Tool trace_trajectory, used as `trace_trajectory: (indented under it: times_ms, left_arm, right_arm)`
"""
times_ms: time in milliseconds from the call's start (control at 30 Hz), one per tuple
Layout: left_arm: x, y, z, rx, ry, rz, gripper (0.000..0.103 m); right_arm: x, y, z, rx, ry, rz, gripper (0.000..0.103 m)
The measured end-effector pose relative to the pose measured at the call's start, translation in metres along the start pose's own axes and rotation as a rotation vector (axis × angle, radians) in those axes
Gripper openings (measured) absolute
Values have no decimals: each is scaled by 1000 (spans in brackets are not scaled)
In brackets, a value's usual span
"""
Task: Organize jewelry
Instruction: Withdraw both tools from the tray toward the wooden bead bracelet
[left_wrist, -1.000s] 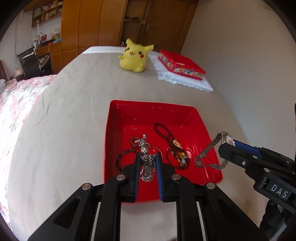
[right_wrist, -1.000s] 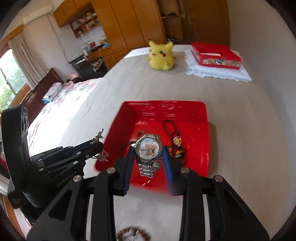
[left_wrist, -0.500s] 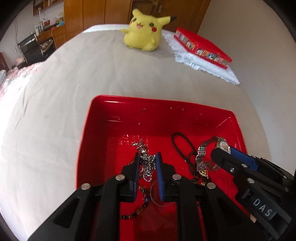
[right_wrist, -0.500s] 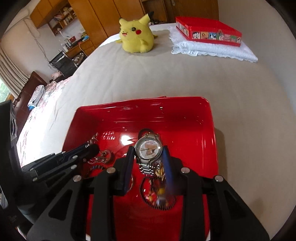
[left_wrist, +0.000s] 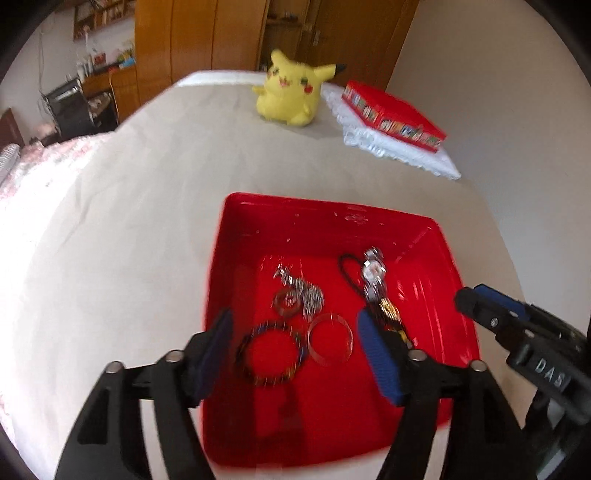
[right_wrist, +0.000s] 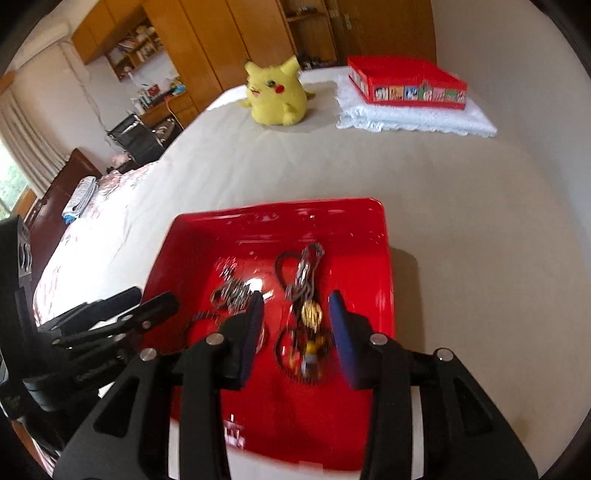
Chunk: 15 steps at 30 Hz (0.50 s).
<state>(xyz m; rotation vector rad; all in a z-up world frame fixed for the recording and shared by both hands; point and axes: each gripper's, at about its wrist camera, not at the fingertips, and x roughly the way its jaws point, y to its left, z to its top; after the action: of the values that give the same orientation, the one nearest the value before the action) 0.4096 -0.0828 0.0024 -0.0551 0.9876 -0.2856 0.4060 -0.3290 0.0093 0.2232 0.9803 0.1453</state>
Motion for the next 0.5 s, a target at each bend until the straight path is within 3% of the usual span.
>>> trace_trajectory:
  times_ms: [100, 133, 167, 267, 500]
  left_arm:
    - [-33, 0, -31, 34, -54, 13, 93]
    - [-44, 0, -46, 45, -76, 32, 97]
    - [-54, 0, -58, 53, -92, 55, 99]
    - [-76, 1, -99, 88, -111, 105, 99]
    - [-102, 8, -162, 86, -96, 139, 99]
  right_arm:
    - [-33, 9, -29, -34, -33, 8, 58]
    - [-40, 10, -38, -44, -38, 1, 60]
    - [-47, 12, -48, -55, -42, -6, 63]
    - [-69, 20, -88, -97, -56, -28, 87]
    - [-95, 25, -154, -110, -25, -16, 95]
